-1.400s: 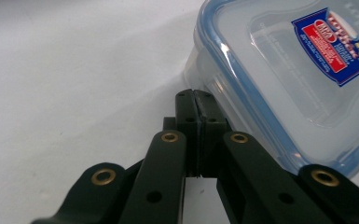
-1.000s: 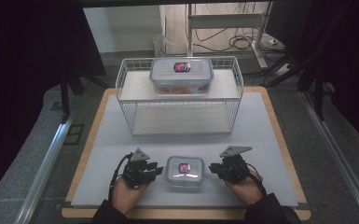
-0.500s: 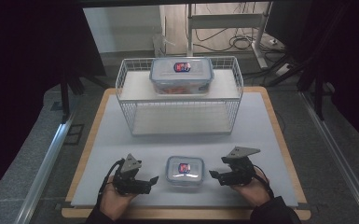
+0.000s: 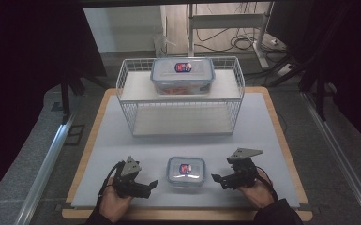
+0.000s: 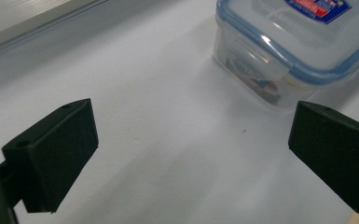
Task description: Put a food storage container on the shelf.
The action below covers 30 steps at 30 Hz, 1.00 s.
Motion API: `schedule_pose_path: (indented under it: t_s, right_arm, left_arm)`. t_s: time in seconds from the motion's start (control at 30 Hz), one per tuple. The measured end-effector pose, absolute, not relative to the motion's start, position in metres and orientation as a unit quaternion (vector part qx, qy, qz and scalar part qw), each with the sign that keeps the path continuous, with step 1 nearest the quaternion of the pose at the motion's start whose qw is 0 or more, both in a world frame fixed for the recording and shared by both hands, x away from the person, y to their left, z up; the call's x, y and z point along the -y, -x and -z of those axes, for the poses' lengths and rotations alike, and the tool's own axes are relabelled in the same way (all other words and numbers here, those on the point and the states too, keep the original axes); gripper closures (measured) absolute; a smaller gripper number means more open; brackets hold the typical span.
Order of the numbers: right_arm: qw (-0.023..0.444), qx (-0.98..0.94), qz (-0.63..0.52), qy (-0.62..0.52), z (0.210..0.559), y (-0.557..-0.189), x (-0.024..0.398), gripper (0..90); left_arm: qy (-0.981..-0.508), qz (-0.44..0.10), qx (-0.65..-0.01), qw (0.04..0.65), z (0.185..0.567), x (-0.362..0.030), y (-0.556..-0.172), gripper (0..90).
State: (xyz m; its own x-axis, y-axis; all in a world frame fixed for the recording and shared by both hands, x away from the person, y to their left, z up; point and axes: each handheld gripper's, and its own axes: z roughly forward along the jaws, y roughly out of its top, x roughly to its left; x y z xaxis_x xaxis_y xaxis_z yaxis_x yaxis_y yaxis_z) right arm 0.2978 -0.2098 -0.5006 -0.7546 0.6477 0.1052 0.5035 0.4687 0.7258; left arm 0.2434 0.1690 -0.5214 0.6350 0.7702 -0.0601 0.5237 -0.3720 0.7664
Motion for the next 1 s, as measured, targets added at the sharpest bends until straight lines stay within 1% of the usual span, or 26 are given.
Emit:
schedule_pose_path:
  t_s: [0.17, 0.4, 0.5, 0.63, 0.7, 0.8, 1.0]
  right_arm:
    - [0.090, -0.856, -0.389, -0.328, 0.500, -0.298, 0.208, 5.8]
    - [0.080, -0.865, -0.378, -0.321, 0.500, -0.297, 0.201, 5.6]
    - [0.080, -0.868, -0.371, -0.319, 0.499, -0.296, 0.199, 2.8]
    - [0.054, -0.863, -0.376, -0.333, 0.495, -0.298, 0.198, 2.2]
    - [0.041, -0.861, -0.379, -0.335, 0.493, -0.297, 0.196, 3.7]
    - [0.033, -0.859, -0.385, -0.337, 0.490, -0.295, 0.193, 8.8]
    - [0.009, -0.856, -0.391, -0.338, 0.494, -0.296, 0.181, 10.8]
  left_arm:
    - [-0.810, -0.141, -0.401, 0.404, 0.520, -0.167, -0.245, 0.7]
    - [-0.819, -0.128, -0.399, 0.393, 0.514, -0.158, -0.247, 3.5]
    - [-0.813, -0.112, -0.401, 0.408, 0.510, -0.159, -0.250, 4.1]
    - [-0.806, -0.092, -0.401, 0.427, 0.506, -0.158, -0.257, 6.4]
    - [-0.806, -0.084, -0.395, 0.432, 0.505, -0.155, -0.260, 6.6]
    - [-0.807, -0.065, -0.387, 0.442, 0.504, -0.150, -0.267, 6.9]
    - [-0.816, -0.025, -0.384, 0.431, 0.512, -0.135, -0.281, 5.0]
